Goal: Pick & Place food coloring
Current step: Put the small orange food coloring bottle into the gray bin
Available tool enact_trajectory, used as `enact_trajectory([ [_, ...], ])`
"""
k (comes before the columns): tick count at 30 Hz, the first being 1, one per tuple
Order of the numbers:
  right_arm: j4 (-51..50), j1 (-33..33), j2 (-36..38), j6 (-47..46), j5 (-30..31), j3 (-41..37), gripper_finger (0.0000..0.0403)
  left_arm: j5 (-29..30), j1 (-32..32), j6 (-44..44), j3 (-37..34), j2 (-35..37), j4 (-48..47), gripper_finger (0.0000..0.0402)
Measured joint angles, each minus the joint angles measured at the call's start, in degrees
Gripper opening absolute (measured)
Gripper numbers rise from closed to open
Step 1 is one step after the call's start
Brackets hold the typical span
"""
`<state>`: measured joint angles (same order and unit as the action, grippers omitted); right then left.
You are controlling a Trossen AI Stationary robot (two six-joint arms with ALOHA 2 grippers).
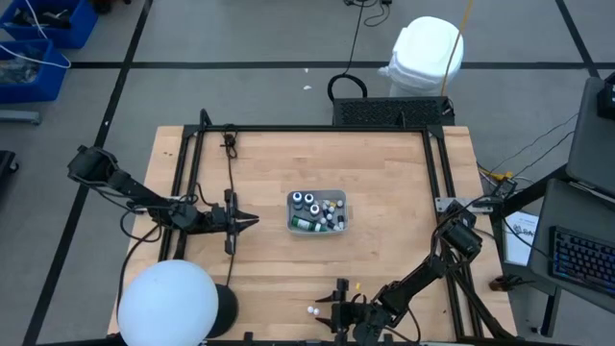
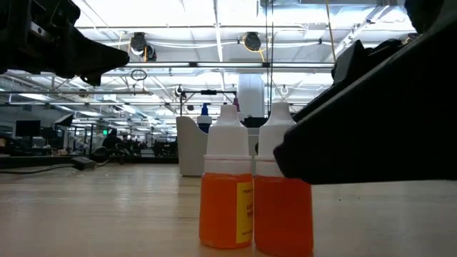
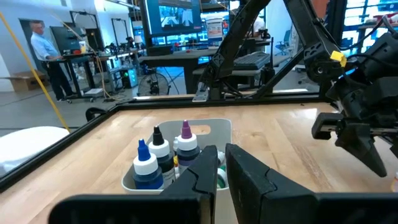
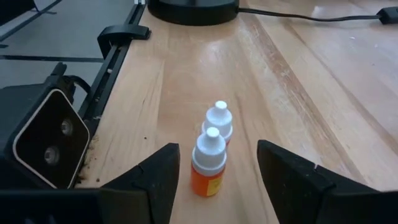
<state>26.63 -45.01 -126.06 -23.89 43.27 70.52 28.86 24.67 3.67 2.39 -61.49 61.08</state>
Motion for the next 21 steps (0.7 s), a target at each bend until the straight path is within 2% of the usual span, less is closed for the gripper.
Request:
enact_trajectory([
  [6, 0.16, 0.02, 0.00, 0.13, -0.04, 0.00, 0.0175, 0.00, 0.00, 0.48, 0.00, 0.01, 0.00, 0.0042],
  [21, 1.99, 0.06, 0.00, 2.29, -0.96, 0.00, 0.0061, 0.00, -0.02, 0.60, 0.00, -0.01, 0.00, 0.0042],
])
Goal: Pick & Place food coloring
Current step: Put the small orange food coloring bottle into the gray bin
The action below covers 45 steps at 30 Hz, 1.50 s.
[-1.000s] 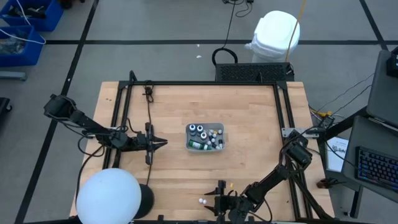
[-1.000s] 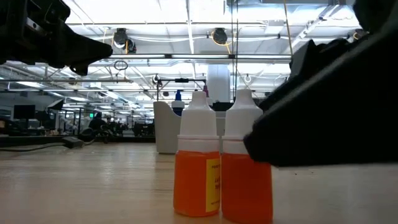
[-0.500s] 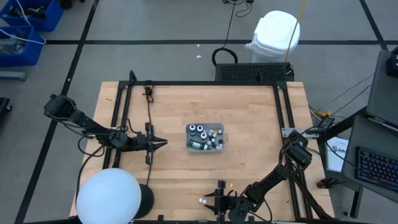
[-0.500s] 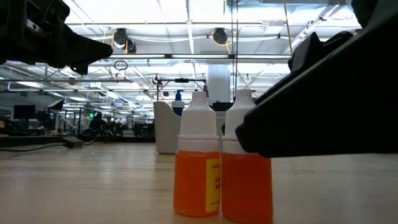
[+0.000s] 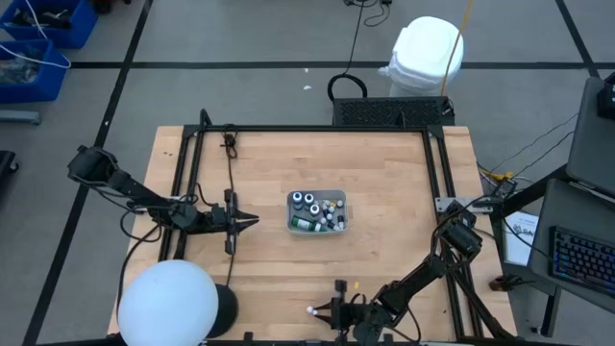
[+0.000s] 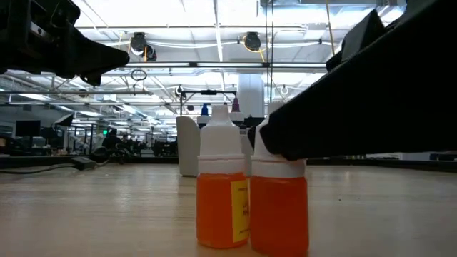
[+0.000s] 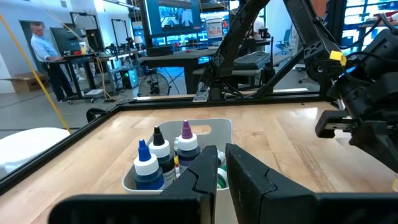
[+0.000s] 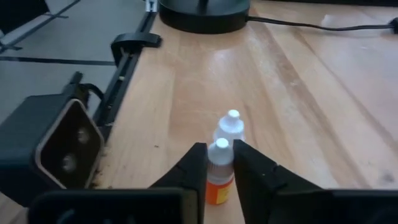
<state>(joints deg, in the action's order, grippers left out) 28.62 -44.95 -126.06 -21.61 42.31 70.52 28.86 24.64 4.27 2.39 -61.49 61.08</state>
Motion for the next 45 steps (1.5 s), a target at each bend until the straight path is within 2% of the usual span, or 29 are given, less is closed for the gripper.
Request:
enact_trajectory([
  [3, 0.31, 0.29, 0.07, -0.27, -2.42, 0.02, 0.0039, 0.00, 0.02, 0.00, 0.00, 0.01, 0.00, 0.0042],
  [11, -0.26, 0.48, 0.34, 0.57, -3.47, 0.02, 0.0039, 0.02, 0.00, 1.67, 0.00, 0.00, -0.01, 0.0042],
  [15, -7.87, 0.88, 4.01, 0.85, -3.54, -0.03, 0.0039, 0.02, 0.00, 1.68, 0.00, 0.02, -0.01, 0.0042],
  [18, -17.14, 0.90, 9.03, 0.30, -0.55, -0.03, 0.0039, 0.02, 0.00, 1.68, 0.00, 0.00, -0.02, 0.0042],
  [21, -27.33, 0.88, 13.84, -0.48, 5.36, -0.07, 0.0039, 0.02, 0.02, 1.69, 0.00, 0.01, -0.02, 0.0042],
  [25, -35.54, 1.67, 20.08, -0.92, 11.43, -0.05, 0.0039, 0.02, 0.02, 1.79, 0.00, 0.01, -0.02, 0.0042],
  [30, -39.21, 4.16, 26.46, 3.04, 15.78, -2.08, 0.0040, 0.02, 0.00, 4.87, 0.00, 0.00, -0.02, 0.0042],
  [35, -37.98, 8.37, 33.33, 2.66, 22.07, -9.08, 0.0040, 0.02, 0.01, 5.60, 0.00, 0.01, -0.02, 0.0042],
  [38, -31.81, 12.54, 37.21, 2.40, 20.17, -15.93, 0.0040, -0.09, 0.02, 5.51, 0.00, 0.02, -0.02, 0.0042],
  [42, -20.02, 20.80, 39.87, 6.68, 8.61, -22.58, 0.0040, -0.13, 0.02, 4.64, 0.00, 0.00, -0.02, 0.0042],
  [45, -13.64, 26.34, 39.85, 10.56, 2.83, -25.27, 0.0040, -0.15, 0.02, 4.68, 0.00, 0.00, -0.02, 0.0042],
])
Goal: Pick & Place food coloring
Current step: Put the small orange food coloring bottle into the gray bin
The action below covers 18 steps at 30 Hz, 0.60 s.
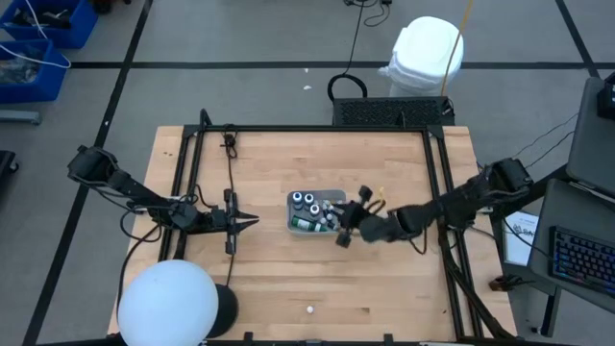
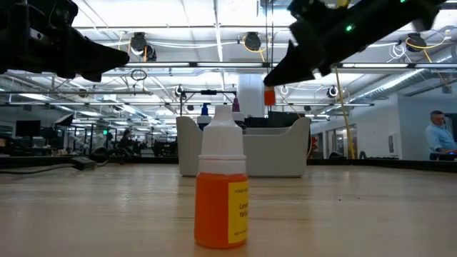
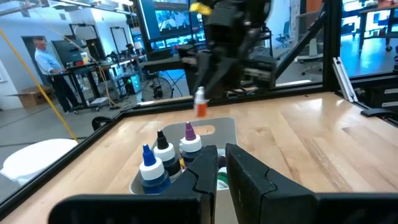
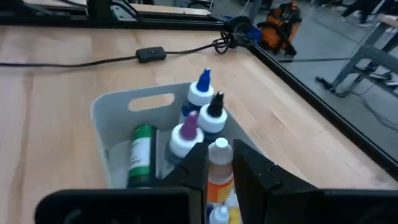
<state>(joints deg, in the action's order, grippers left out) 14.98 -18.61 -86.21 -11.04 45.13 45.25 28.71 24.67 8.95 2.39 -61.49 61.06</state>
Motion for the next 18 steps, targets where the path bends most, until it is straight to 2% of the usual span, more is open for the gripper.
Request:
enact_trajectory([
  [10, 9.91, 12.43, -0.82, 2.29, -12.35, -5.56, 0.0040, 0.15, 0.00, 0.95, -0.02, 0.00, -1.25, 0.0042],
  [14, 15.60, 13.79, -1.82, 3.59, -12.47, -7.53, 0.0039, 0.26, -0.28, 5.04, -0.04, 0.00, -0.76, 0.0042],
  [18, 16.19, 13.93, -1.79, 3.32, -12.45, -8.69, 0.0039, 0.26, -1.29, 5.81, -0.04, 0.00, -0.48, 0.0042],
])
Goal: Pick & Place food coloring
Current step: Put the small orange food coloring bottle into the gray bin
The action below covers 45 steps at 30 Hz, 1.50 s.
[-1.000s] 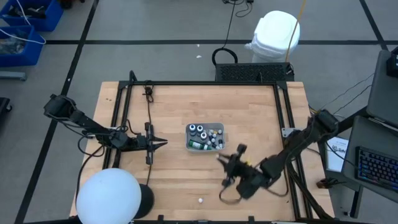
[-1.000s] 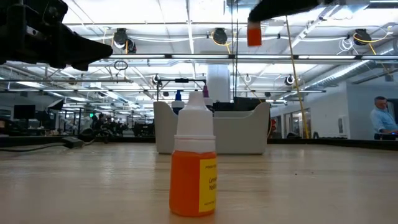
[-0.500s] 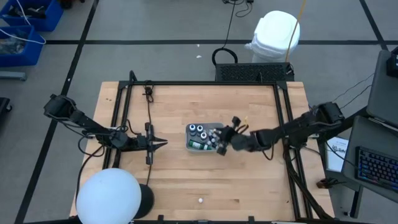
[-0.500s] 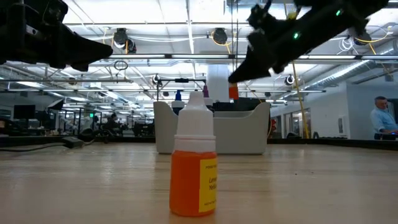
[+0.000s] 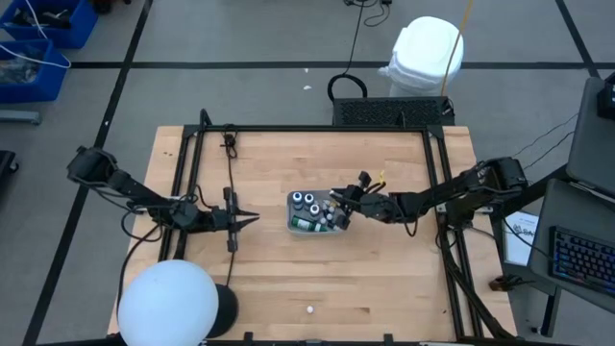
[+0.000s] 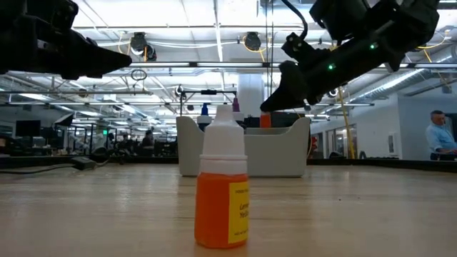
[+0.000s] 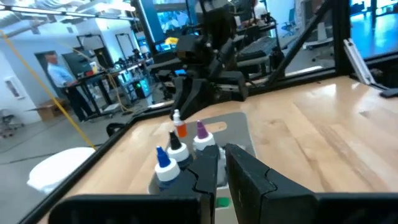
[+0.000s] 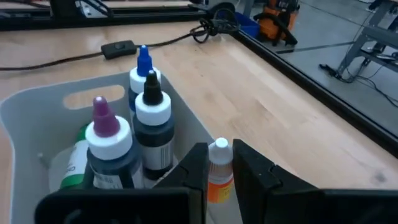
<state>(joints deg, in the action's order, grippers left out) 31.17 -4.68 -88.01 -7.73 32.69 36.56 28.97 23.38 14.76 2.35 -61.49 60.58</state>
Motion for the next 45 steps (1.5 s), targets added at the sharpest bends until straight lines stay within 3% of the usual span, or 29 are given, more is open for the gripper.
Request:
enact_trajectory([
  [14, -1.77, -1.76, 0.00, -1.48, 0.07, -0.57, 0.0040, -0.39, -3.72, -3.34, 0.00, 0.00, 0.57, 0.0042],
  [28, 4.11, -1.13, 0.00, -3.08, 0.19, -5.34, 0.0040, -0.43, -3.87, -4.29, 0.00, 0.00, 0.55, 0.0042],
  [35, 4.30, 2.01, 0.00, -4.53, -5.53, -5.34, 0.0040, -0.43, -3.87, -3.07, 0.00, 0.01, 0.56, 0.0042],
  [45, 3.71, 2.86, -0.03, -3.10, -5.90, -5.36, 0.0041, -0.41, -3.87, -3.05, 0.00, 0.02, 0.96, 0.0042],
])
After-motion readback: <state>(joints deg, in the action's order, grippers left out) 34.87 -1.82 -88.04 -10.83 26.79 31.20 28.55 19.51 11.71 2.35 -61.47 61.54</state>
